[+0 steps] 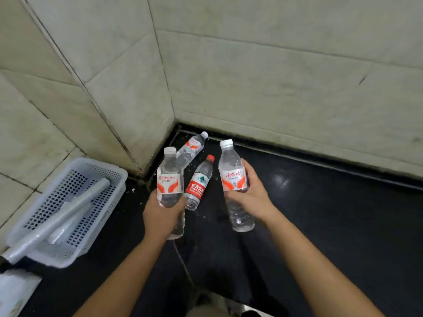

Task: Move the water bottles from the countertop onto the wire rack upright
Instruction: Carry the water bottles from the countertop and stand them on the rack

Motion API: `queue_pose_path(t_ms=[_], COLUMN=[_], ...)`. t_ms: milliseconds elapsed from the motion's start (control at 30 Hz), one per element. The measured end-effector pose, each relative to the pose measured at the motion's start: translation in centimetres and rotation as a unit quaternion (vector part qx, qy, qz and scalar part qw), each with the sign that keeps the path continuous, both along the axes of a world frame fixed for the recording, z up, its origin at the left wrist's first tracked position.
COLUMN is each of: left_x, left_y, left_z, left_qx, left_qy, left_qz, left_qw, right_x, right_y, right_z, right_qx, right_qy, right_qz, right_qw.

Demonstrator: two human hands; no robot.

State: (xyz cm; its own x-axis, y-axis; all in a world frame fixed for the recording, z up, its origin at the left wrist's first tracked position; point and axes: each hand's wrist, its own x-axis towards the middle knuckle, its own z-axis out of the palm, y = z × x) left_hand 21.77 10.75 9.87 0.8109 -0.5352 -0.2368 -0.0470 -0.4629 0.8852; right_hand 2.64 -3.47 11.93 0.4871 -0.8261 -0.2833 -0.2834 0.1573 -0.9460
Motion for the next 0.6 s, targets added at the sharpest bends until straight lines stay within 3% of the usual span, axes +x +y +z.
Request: queue_pose_path(t_ms=[167,333,600], left_x=[-1.6,-6.7,-19.6], left_y=[-2.3,-3.6,-4.3], left_z=[6.7,7.6,9.3], left_qx=[-0.143,-0.195,-0.175], left_qy=[0.076,0.187,0.43], left_qz=[-0.064,-0.161,-0.32], left_qw=[0.985,0.949,0.826], right_x=[-3.3,-10.0,-23.2], right_y=[2.6,6.8,11.8], right_z=[5.5,6.2,6.9], right_qx=[-0.06,-0.063,-0.083], right_qy=[-0.048,-0.037,-0.054], right_qz=[-0.074,-0.19,-0.357], right_qw=[0.994,0.979,0.929])
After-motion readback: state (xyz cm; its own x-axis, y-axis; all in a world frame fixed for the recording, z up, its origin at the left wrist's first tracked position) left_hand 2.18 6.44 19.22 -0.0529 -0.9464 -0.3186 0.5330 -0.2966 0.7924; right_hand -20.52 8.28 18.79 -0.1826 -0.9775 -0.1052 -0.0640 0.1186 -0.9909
